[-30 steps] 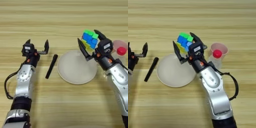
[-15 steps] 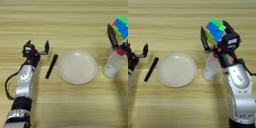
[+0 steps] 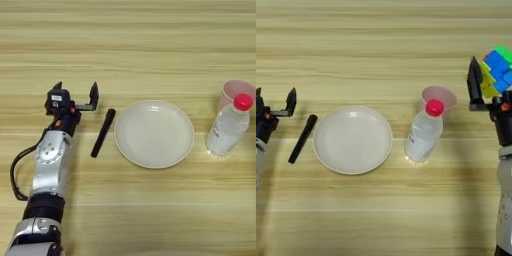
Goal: Move the objects on the table
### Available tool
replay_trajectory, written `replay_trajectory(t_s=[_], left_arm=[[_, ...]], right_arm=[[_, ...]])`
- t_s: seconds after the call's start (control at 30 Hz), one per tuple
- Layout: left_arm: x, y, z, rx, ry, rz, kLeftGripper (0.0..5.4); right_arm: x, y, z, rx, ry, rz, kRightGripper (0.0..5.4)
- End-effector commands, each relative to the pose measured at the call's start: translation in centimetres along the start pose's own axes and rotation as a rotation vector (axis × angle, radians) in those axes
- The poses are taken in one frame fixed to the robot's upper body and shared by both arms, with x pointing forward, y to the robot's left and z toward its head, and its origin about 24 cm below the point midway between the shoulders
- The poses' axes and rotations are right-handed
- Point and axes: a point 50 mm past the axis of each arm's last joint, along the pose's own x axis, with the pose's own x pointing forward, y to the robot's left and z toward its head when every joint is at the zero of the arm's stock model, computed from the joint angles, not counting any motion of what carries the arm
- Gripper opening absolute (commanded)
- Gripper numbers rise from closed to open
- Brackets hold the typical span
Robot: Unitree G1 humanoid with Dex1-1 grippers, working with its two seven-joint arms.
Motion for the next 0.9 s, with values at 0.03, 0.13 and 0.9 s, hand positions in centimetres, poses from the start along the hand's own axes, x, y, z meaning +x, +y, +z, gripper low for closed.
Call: replay_trajectory(t_s=[0.03,0.13,0.9], left_arm=[[0.4,0.0,0.3,0.013,-0.010,-0.011,5.40],[0.4,0.0,0.4,0.015,-0.010,-0.013,5.40],[0.4,0.1,0.7,0.023,-0.016,-0.016,5.40]], right_arm=[[-0.3,-0.7,-1.2,-0.014,0.041,-0.030,4.20],[-0.6,-0.7,-2.5,-0.009,0.083,-0.036,4.20],[-2.4,-0.3,-11.7,0.056,0.363,-0.077,4.19]])
